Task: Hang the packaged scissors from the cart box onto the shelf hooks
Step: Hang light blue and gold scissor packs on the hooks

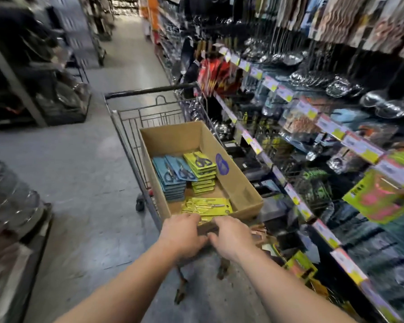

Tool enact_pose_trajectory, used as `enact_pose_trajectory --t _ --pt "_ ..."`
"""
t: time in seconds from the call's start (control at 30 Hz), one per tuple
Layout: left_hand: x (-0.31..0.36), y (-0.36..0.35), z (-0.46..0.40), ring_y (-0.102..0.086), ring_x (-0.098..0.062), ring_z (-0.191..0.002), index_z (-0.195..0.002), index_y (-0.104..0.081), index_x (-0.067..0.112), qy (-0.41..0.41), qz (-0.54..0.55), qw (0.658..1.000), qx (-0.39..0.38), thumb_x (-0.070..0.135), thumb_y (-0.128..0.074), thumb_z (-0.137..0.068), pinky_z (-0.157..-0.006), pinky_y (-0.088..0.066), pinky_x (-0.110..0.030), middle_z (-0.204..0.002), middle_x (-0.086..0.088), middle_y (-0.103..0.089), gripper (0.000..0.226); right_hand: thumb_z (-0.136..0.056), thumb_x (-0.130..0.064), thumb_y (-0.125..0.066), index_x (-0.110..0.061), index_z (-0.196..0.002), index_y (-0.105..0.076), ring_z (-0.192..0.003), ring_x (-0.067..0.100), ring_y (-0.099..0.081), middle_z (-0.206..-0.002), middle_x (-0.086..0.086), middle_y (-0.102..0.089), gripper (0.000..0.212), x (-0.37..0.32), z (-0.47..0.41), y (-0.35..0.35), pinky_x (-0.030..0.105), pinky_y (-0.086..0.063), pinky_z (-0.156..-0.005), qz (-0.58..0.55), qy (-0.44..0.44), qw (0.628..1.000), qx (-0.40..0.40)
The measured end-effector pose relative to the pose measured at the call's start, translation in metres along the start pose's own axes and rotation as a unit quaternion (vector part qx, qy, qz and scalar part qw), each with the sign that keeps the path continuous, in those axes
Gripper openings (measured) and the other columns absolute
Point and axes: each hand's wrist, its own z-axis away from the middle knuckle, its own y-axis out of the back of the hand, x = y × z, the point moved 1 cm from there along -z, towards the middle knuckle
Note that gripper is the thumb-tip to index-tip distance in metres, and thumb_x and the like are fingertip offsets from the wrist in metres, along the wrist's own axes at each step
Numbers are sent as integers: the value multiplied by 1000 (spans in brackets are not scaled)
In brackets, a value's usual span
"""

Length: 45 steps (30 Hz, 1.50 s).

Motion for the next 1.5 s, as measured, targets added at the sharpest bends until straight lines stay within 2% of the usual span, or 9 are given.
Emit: enact_pose_trajectory --t 0.27,0.47,0.83,1.27,1.4,1.5 --pt "-20 -4 -42 -50 -28 -124 -135 -50 27 20 24 999 -11 61 -52 -86 -105 -41 -39 -129 -5 -57 60 -92 -46 -53 -28 -130 -57 -124 24 -53 -131 1 -60 43 0 -46 -2 34 -41 -101 7 -14 999 -31" --pt "-25 0 -97 -48 -27 -126 -138 -48 26 38 22 999 -26 56 -55 -86 -105 -40 -38 -134 -5 -54 61 -93 -46 -54 -30 -133 -55 -127 25 -50 -135 1 -57 44 16 -104 1 35 -40 -103 -6 -13 998 -61" --pt "-15 0 -205 -44 -24 -130 -142 -42 27 66 14 993 -98 53 -57 -91 -110 -37 -41 -141 -3 -50 59 -96 -42 -52 -27 -134 -54 -125 24 -51 -138 1 -55 41 81 -198 19 36 -41 -102 -44 -46 989 -130" --pt "-40 -43 -284 -47 -23 -127 -143 -43 26 64 21 986 -152 47 -61 -91 -106 -40 -39 -138 -3 -51 59 -94 -38 -54 -33 -135 -52 -120 29 -54 -134 3 -57 41 102 -247 -24 40 -47 -98 -89 -124 967 -202" --pt "-53 -63 -306 -48 -24 -126 -141 -45 25 45 8 982 -184 47 -62 -90 -105 -41 -40 -138 -4 -52 58 -95 -38 -54 -29 -135 -53 -121 27 -55 -138 3 -55 42 96 -254 -48 31 -46 -92 -110 -164 955 -223" --pt "-62 -81 -323 -48 -27 -125 -140 -45 24 31 -2 977 -212 46 -60 -90 -103 -40 -41 -136 -6 -51 57 -95 -39 -54 -27 -135 -53 -125 26 -52 -139 4 -52 41 94 -258 -62 31 -43 -96 -119 -193 946 -232"
